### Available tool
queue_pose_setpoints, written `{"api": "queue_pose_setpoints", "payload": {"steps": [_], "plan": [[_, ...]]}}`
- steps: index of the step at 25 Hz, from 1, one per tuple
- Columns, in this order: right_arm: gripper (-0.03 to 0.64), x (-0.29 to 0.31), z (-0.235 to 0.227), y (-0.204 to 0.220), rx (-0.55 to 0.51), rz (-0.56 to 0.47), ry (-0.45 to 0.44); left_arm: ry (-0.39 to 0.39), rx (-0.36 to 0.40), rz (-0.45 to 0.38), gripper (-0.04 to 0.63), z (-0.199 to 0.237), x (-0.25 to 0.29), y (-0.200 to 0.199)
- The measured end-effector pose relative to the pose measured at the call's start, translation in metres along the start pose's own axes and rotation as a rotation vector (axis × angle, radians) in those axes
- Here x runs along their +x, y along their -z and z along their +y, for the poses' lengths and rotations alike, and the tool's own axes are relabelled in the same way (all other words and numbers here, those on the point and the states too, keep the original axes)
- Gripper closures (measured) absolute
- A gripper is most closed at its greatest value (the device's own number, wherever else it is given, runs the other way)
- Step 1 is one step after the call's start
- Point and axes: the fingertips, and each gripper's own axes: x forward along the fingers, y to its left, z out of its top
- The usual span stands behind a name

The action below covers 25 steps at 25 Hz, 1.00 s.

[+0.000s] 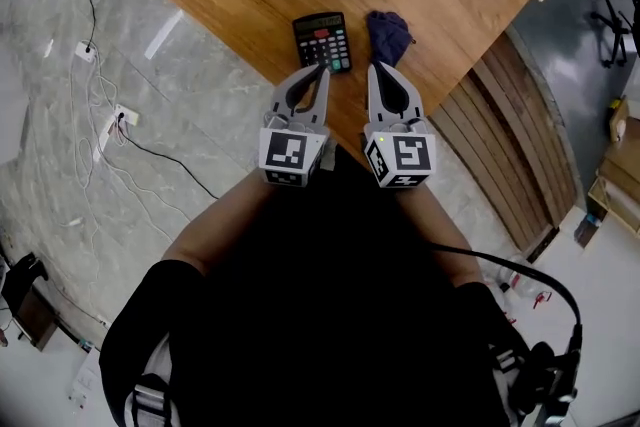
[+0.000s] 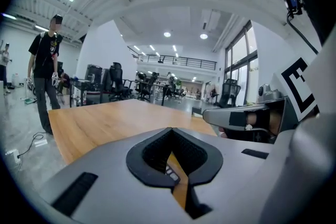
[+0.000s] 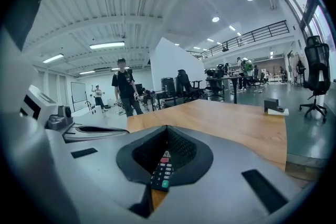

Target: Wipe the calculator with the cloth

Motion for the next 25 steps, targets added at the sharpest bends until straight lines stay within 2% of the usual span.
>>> {"api": "queue_pose_setpoints", "payload": {"steps": [8, 11, 20, 25], "plan": [[0.601, 0.037, -0.014, 0.026, 0.005, 0.06, -0.067, -0.076, -0.015, 0.057, 0.589, 0.016, 0.025, 0.023], [0.601, 0.05, -0.014, 0.04, 0.0, 0.094, -0.102, -0.086, 0.01, 0.084, 0.589, 0.021, 0.033, 0.035], [0.601, 0.092, -0.023, 0.095, -0.012, 0.197, -0.145, -0.109, -0.011, 0.143, 0.589, 0.036, 0.069, 0.072], [0.601, 0.11, -0.026, 0.126, -0.008, 0.278, -0.166, -0.127, -0.048, 0.187, 0.589, 0.047, 0.082, 0.097]]}}
